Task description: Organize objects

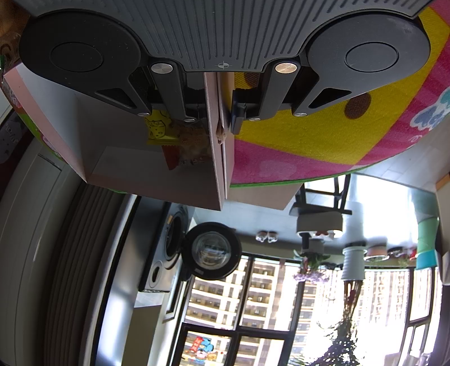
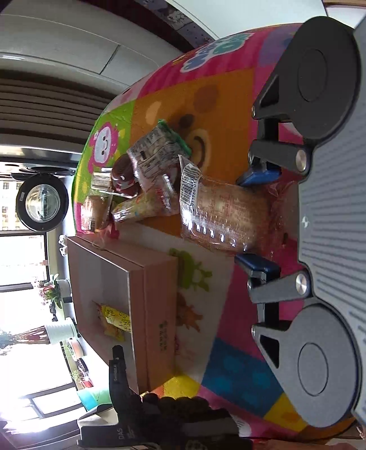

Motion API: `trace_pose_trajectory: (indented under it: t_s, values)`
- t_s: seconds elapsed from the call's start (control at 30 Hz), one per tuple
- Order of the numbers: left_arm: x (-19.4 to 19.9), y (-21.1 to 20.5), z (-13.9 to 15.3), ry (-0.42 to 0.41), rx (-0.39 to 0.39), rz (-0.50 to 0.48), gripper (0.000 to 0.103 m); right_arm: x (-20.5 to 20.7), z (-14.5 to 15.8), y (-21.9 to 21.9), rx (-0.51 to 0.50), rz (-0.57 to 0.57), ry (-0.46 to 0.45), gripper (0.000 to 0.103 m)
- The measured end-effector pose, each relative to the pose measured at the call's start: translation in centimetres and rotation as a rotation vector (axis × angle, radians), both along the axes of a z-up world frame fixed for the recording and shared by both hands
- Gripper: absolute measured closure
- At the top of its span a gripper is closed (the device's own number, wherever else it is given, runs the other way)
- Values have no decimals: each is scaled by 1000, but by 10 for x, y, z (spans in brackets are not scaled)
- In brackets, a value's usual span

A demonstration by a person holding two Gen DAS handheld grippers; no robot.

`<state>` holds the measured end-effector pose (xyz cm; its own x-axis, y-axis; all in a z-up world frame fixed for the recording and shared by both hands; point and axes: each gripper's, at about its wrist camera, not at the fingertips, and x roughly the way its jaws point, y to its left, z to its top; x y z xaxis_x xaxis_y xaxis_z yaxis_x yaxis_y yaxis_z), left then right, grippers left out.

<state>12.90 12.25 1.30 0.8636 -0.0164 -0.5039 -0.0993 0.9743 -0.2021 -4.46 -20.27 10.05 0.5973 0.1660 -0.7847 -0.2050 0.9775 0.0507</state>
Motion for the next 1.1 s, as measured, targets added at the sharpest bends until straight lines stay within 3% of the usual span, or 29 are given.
trace_pose_trajectory:
  t_s: [0.2, 0.27, 0.37, 0.53, 0.8, 1.1]
  values:
    - [0, 0, 0, 0, 0, 0, 88, -37, 2, -11, 43, 37, 46, 48]
    - [0, 0, 0, 0, 0, 0, 88, -46, 4, -8, -7, 42, 25, 22]
    - [0, 0, 0, 0, 0, 0, 88, -55, 3, -3, -81, 45, -18, 4]
    - [0, 0, 0, 0, 0, 0, 88, -57, -17, 1, -38, 30, 31, 0]
    - [0, 0, 0, 0, 0, 0, 88, -80, -38, 9, -30, -92, -130, 0]
    - [0, 0, 0, 0, 0, 0, 88, -72, -29, 9, -56, -59, -130, 0]
